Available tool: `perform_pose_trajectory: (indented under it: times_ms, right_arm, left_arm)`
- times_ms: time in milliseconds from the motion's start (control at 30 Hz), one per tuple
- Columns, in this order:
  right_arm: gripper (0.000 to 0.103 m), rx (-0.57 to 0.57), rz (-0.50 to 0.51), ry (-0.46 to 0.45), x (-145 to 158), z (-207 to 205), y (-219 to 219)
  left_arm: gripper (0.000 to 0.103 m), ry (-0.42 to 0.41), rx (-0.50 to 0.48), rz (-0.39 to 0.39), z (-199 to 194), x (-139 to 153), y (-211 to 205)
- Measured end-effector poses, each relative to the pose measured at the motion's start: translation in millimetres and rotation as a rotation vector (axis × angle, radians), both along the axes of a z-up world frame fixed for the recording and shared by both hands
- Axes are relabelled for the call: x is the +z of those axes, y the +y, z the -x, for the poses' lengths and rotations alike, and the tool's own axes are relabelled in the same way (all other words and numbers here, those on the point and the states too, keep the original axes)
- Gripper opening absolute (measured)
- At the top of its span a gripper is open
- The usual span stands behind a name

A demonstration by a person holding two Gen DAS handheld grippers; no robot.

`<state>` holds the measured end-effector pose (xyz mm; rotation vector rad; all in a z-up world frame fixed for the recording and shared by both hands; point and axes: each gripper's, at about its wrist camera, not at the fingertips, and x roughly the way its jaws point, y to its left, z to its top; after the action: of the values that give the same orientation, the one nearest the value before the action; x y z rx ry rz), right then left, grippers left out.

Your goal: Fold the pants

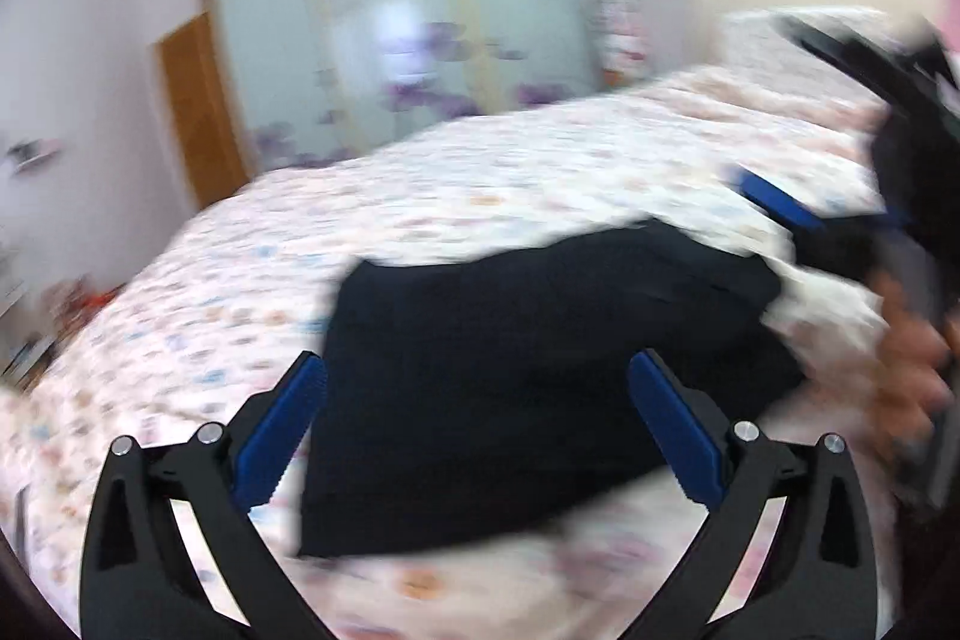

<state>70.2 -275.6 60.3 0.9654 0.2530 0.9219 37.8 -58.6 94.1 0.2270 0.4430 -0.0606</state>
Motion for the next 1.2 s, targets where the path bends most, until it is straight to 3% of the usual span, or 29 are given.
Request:
perform_pose_trajectory:
  times_ms: [200,300,400,467,500,567,633,667,733,767,833,900,1033,1200]
  right_arm:
    - [0.102,-0.009,0.197,-0.015,15.6,8.9,24.6]
    - [0.102,0.009,0.318,-0.01,30.4,21.7,48.6]
    - [0.102,-0.051,0.454,0.146,22.8,19.6,60.9]
    - [0.102,-0.072,0.524,0.34,-8.3,12.4,58.6]
    - [0.1,-0.053,0.498,0.376,-24.2,13.2,54.3]
    - [0.091,-0.068,0.443,0.357,-38.0,25.2,43.8]
    - [0.09,-0.074,0.45,0.365,-38.1,27.5,42.7]
    - [0.09,-0.076,0.463,0.371,-36.6,26.3,43.6]
    - [0.092,-0.089,0.466,0.385,-24.3,27.7,42.8]
    - [0.092,-0.087,0.436,0.37,-14.3,28.8,39.7]
    - [0.102,-0.082,0.352,0.299,7.8,23.5,34.2]
    - [0.102,-0.091,0.326,0.278,22.8,8.3,31.4]
    - [0.102,-0.043,0.28,0.34,25.2,-35.2,35.7]
    - [0.102,0.005,0.301,0.38,11.9,-65.8,61.3]
  left_arm:
    - [0.101,0.021,0.188,0.048,-27.7,8.2,29.9]
    - [0.101,0.066,0.191,0.161,-35.1,6.0,43.1]
    - [0.101,0.119,0.206,0.182,-45.8,-9.8,48.2]
    - [0.101,0.218,0.252,0.177,-56.0,-30.4,54.0]
    - [0.101,0.276,0.267,0.191,-60.6,-42.7,58.5]
    - [0.101,0.386,0.272,0.309,-65.6,-69.3,75.7]
    - [0.101,0.412,0.256,0.474,-63.9,-80.8,97.9]
    - [0.101,0.412,0.252,0.501,-62.9,-80.4,102.7]
    - [0.101,0.38,0.26,0.498,-56.0,-72.9,106.4]
    - [0.101,0.325,0.263,0.498,-48.6,-63.7,108.2]
    - [0.101,0.215,0.228,0.536,-40.2,-45.9,113.4]
    - [0.101,0.168,0.217,0.55,-44.1,-29.8,113.2]
    - [0.101,0.178,0.184,0.537,-73.1,-12.3,105.3]
    - [0.101,0.219,0.159,0.493,-123.9,1.3,94.2]
